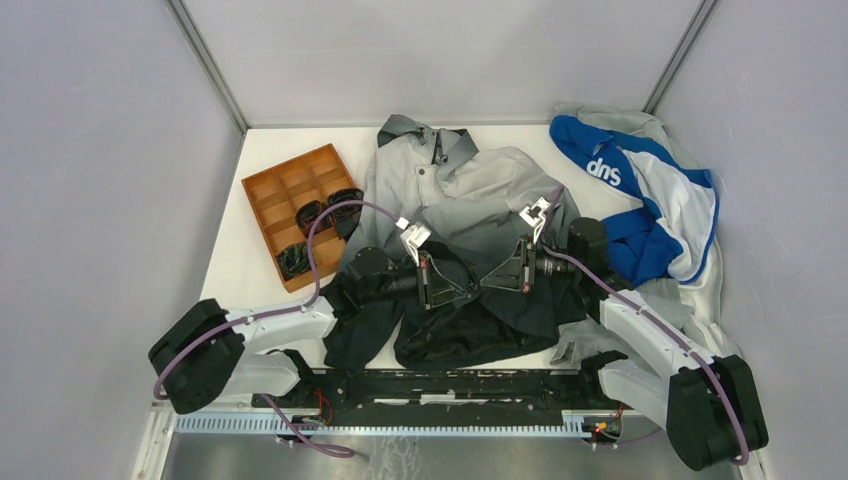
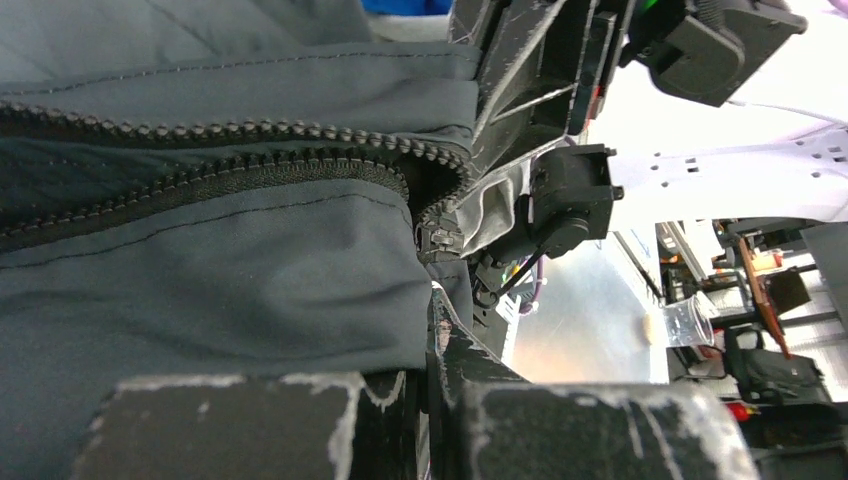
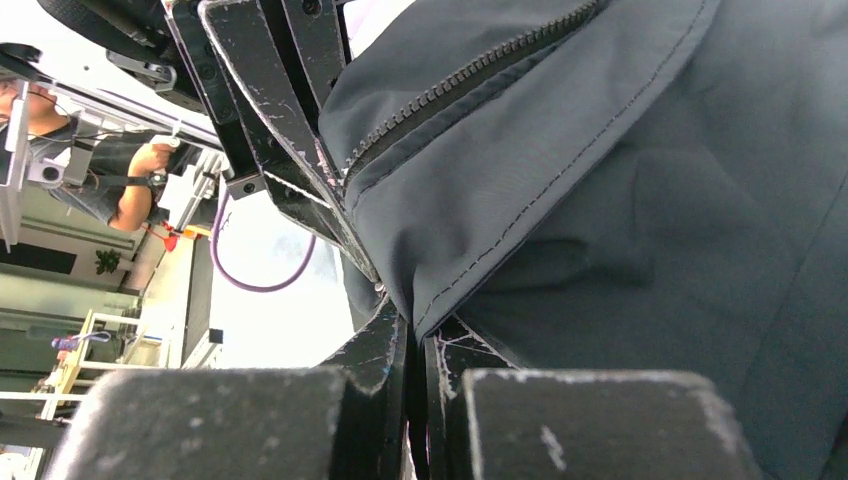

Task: Zip up the jacket
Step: Insert the zipper into the jacket.

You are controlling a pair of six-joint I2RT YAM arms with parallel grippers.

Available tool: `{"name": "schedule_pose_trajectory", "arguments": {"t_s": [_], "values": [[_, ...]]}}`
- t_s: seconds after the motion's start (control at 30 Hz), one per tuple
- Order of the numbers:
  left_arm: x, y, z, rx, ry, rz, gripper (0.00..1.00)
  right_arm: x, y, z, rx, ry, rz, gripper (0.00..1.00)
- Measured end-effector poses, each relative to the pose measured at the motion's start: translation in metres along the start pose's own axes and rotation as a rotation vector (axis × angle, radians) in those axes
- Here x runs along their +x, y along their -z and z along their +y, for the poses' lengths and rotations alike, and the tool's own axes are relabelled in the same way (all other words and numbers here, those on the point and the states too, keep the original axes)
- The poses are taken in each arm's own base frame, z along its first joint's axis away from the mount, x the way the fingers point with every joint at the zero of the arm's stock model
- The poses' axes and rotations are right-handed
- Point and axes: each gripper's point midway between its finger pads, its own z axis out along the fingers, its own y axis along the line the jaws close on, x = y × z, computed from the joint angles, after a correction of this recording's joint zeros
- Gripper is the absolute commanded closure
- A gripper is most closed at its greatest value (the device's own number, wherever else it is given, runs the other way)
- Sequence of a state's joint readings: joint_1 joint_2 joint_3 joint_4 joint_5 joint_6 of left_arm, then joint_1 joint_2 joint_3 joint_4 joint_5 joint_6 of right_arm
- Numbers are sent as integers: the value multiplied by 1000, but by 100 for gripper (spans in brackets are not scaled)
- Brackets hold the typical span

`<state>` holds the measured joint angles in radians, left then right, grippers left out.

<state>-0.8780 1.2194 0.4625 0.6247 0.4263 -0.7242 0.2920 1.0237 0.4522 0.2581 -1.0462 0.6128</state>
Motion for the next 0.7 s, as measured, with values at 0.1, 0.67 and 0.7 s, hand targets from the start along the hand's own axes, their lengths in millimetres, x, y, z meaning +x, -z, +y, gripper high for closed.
{"name": "schedule_pose_trajectory", "arguments": {"t_s": [0.1, 0.67, 0.7], "values": [[10, -4, 8, -13, 49, 44, 98, 8, 0, -7, 21, -11, 24, 95], [38, -7, 19, -22, 281, 242, 98, 27, 10, -32, 104, 100, 159, 53], [39, -7, 17, -19, 285, 250, 98, 25, 11, -32, 108, 112, 164, 52]]}}
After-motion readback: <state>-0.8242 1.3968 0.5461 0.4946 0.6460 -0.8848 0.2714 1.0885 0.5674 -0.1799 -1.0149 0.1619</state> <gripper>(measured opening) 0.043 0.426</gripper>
